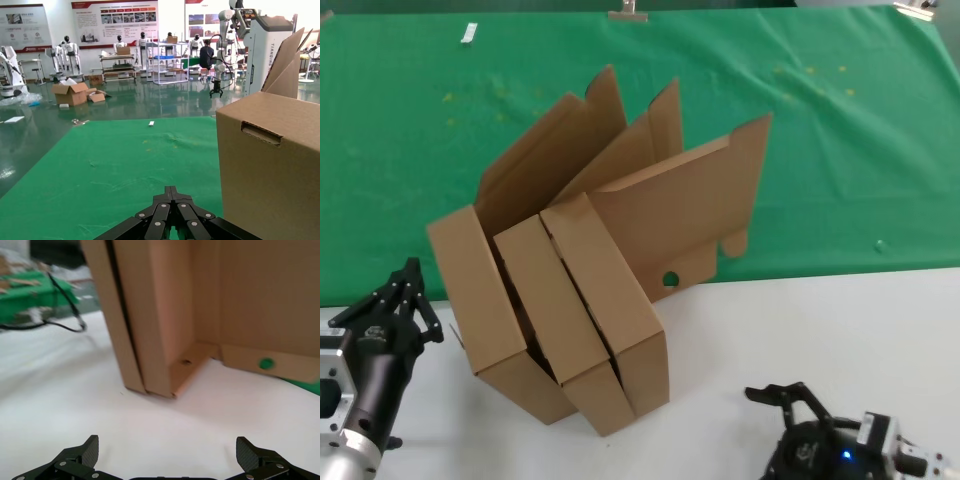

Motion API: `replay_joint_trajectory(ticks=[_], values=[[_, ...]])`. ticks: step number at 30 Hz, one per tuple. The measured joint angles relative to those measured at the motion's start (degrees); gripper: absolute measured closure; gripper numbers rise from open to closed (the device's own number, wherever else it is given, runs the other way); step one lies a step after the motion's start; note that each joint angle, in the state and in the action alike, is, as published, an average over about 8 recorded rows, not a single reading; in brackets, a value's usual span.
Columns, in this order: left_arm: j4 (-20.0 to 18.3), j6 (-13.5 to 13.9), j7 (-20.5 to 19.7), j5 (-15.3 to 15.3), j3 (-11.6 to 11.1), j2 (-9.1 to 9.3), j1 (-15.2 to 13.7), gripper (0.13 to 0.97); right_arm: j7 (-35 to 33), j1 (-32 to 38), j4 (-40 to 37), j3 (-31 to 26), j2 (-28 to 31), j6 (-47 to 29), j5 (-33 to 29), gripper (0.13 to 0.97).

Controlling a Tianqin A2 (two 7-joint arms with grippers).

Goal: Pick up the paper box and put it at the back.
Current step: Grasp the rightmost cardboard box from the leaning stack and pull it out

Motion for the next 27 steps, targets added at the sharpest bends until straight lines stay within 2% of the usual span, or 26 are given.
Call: replay_joint_trajectory(ticks=[4, 11, 16, 27], values=[[0.0, 0.0, 0.0, 0.0, 0.0, 0.0, 0.0, 0.952, -0.25, 4.46, -4.72, -1.76, -0.84, -5.8, -1.01, 0.129], [0.0, 0.0, 0.0, 0.0, 0.0, 0.0, 0.0, 0.952, 2.8, 10.45, -7.99, -4.9, 0.66, -15.36, -3.26, 0.129], [0.0, 0.0, 0.0, 0.0, 0.0, 0.0, 0.0, 0.952, 2.63, 15.44, -12.3, -5.24, 1.11, -21.23, -3.62, 0.129], [0.0, 0.0, 0.0, 0.0, 0.0, 0.0, 0.0, 0.953, -5.83, 31.2, -33.6, -2.84, -3.87, -29.95, -3.72, 0.129]])
